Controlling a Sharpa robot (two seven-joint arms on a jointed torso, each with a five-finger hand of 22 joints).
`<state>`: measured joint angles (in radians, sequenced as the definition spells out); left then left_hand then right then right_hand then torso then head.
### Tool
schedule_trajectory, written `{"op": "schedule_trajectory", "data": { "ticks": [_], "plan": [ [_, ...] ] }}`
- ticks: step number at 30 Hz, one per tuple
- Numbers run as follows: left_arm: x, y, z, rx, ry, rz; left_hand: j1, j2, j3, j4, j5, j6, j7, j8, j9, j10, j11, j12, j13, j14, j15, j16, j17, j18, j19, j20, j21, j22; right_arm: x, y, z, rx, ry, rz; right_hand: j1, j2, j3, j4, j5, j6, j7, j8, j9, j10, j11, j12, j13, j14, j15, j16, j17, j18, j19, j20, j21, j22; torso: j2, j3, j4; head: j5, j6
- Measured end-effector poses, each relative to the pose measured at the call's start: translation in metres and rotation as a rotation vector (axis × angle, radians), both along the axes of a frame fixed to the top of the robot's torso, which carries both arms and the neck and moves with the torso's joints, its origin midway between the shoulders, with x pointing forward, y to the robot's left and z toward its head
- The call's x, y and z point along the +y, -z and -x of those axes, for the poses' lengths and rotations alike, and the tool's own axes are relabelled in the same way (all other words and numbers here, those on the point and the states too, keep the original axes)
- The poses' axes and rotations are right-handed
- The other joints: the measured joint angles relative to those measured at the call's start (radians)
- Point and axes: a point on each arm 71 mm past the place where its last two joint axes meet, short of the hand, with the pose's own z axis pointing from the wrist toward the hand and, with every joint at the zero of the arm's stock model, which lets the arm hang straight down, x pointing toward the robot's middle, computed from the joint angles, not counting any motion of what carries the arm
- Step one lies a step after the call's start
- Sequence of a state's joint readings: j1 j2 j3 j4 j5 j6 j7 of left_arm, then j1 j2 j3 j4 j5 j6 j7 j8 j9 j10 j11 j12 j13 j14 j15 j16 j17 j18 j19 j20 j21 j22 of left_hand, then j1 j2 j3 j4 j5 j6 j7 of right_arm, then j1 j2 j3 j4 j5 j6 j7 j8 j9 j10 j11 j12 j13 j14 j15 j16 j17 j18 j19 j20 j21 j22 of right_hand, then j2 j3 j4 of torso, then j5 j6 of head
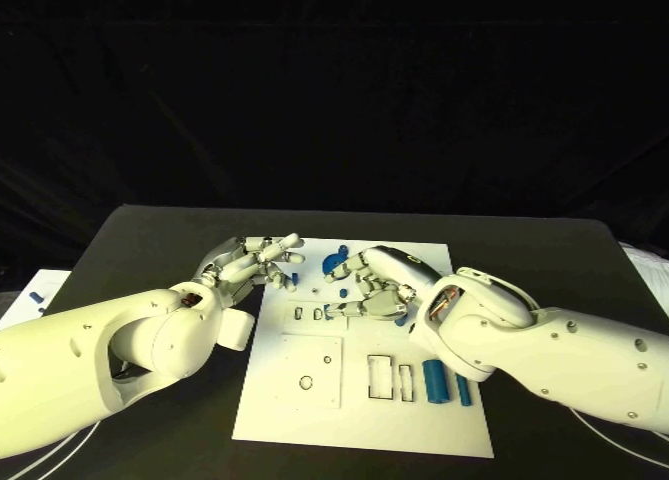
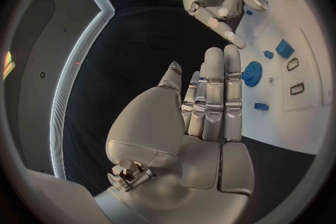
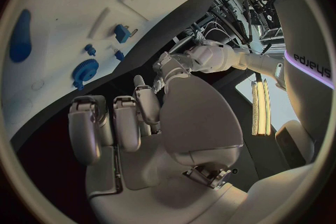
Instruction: Assemble the parts on the task board
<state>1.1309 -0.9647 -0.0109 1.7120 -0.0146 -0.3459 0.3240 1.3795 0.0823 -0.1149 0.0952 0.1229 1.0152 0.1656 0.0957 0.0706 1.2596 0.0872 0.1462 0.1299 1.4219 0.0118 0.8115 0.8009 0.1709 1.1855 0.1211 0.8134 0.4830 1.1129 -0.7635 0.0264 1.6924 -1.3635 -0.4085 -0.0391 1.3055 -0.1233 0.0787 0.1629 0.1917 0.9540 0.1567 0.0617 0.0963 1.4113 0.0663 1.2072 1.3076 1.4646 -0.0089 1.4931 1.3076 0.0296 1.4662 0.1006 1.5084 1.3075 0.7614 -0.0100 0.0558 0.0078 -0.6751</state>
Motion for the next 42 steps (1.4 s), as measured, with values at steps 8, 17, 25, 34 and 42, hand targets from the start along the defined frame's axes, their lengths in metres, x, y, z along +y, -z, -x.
{"op": "schedule_trajectory", "data": {
  "ticks": [8,17,25,34,42],
  "plan": [
    [-0.003,0.003,-0.013,0.064,0.167,-0.273,-0.072,0.009,-0.041,0.05,0.0,0.041,-0.048,0.082,0.046,0.031,-0.045,0.357,0.297,0.042,-0.034,0.662,0.506,-0.056,0.145,-0.039,0.45,0.545,-0.061,-0.032,-0.014,0.076,0.096,-0.114,0.036,0.036,-0.008,-0.003,0.034,0.011,-0.006,0.007,0.009,0.0,0.0,0.007,0.001,0.0,0.0,-0.006,0.0,0.0,0.0,0.0,0.0,0.0,-0.012,0.0053,-0.0073,0.009,-0.002],
    [-0.015,-0.008,-0.03,0.098,0.344,-0.735,-0.121,0.035,-0.107,0.168,-0.016,0.033,-0.094,0.306,0.211,0.074,-0.09,0.988,0.913,0.044,-0.064,0.756,0.507,-0.125,0.278,-0.066,0.673,0.824,-0.108,-0.045,-0.022,0.17,0.212,-0.23,0.046,0.046,-0.011,-0.006,0.066,0.012,-0.005,0.007,0.011,0.0,0.0,0.007,0.002,0.0,0.0,-0.006,0.0,0.0,0.0,0.0,0.0,0.0,-0.031,0.014,-0.0199,0.025,-0.009],
    [-0.034,-0.024,-0.044,0.088,0.387,-1.063,-0.181,0.06,-0.159,0.195,-0.066,-0.044,-0.107,0.466,0.373,0.092,-0.1,1.084,1.022,0.045,-0.073,0.756,0.507,-0.132,0.281,-0.07,0.708,0.825,-0.119,-0.045,-0.026,0.2,0.249,-0.262,0.046,0.046,-0.011,-0.006,0.066,0.012,-0.005,0.007,0.011,0.0,0.0,0.007,0.002,0.0,0.0,-0.006,0.0,0.0,0.0,0.0,-0.004,0.0,-0.042,0.0221,-0.0243,0.033,-0.019],
    [-0.056,-0.023,-0.056,0.104,0.403,-1.237,-0.213,0.058,-0.193,0.196,-0.07,-0.067,-0.112,0.5,0.422,0.092,-0.1,1.091,1.036,0.042,-0.076,0.756,0.507,-0.142,0.278,-0.073,0.712,0.825,-0.121,-0.044,-0.028,0.211,0.261,-0.268,0.046,0.046,-0.011,-0.006,0.066,0.012,-0.005,0.007,0.012,0.0,0.0,0.007,0.002,0.0,0.0,-0.01,0.0,0.0,0.0,0.0,-0.004,0.001,-0.049,0.0269,-0.0249,0.041,-0.031],
    [-0.069,-0.018,-0.065,0.108,0.426,-1.306,-0.217,0.054,-0.199,0.196,-0.07,-0.071,-0.109,0.506,0.431,0.091,-0.1,1.091,1.037,0.042,-0.076,0.756,0.507,-0.143,0.281,-0.077,0.712,0.825,-0.122,-0.044,-0.029,0.215,0.271,-0.266,0.046,0.046,-0.011,-0.006,0.072,0.012,-0.005,0.007,0.012,0.0,0.0,0.007,0.002,0.0,0.0,-0.012,0.0,0.0,0.0,0.0,-0.008,0.0,-0.049,0.027,-0.0243,0.044,-0.035]
  ]
}}
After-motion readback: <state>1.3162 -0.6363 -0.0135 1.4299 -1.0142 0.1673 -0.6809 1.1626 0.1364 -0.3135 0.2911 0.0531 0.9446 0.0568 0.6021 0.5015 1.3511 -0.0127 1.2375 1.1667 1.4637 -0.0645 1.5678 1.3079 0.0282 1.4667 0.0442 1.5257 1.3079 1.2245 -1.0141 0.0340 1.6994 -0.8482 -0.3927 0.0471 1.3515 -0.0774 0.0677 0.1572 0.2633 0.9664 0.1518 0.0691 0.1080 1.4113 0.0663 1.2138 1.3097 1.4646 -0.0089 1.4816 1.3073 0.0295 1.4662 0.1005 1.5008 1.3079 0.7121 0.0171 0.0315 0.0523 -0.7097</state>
